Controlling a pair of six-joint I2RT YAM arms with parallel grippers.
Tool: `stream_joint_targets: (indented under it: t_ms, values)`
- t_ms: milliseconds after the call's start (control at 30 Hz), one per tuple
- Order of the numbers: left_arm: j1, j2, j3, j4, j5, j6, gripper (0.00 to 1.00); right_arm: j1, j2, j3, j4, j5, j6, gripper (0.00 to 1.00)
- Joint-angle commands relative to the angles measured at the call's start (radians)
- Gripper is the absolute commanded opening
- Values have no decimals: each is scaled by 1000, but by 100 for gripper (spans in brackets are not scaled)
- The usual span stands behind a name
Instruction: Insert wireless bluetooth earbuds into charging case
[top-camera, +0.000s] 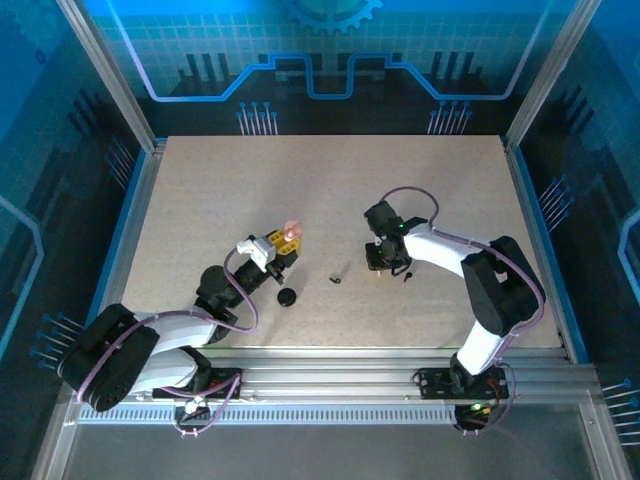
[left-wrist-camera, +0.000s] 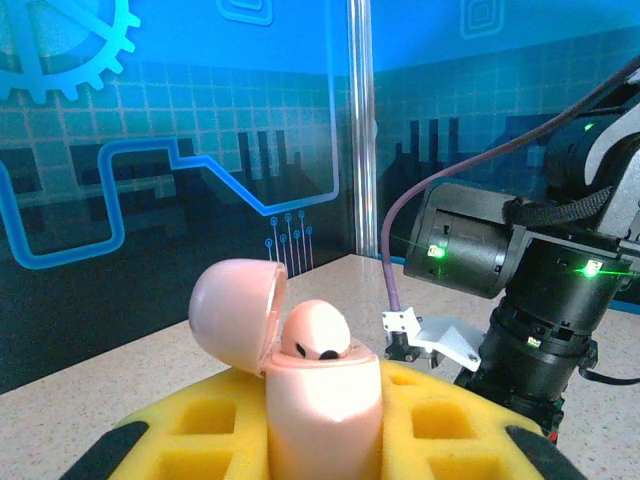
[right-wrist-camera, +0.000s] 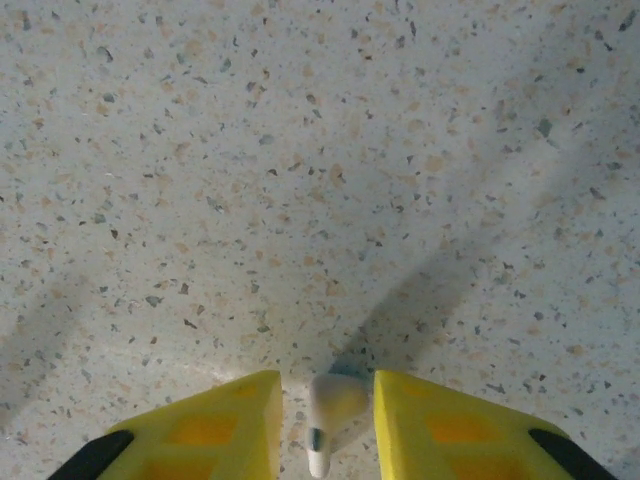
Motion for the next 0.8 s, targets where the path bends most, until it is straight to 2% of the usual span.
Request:
stream_joint_targets:
  t_ms: [0,133,233,400,567,767]
  values:
    - [-5,3,-8,42,-7,17,13,13,15,37,-67,21,10,32]
    - [-5,-1,-9,41,-7,16,12,11,-9,79,-121,16,-15,34]
    - [-5,-5,-9,38,-7,16,13,-11,-1,155,-227,-34,-34,36]
    - [-6,-5,-9,35,-8,17,13,-40,18,232,-352,-67,7,38]
    - [-6,-5,-6,37,-5,15,13,-87,58,252,-372,-160,50,39]
    - [-6,-15,-5,25,-6,21,13,-98,146,282,-371,-205,44,39]
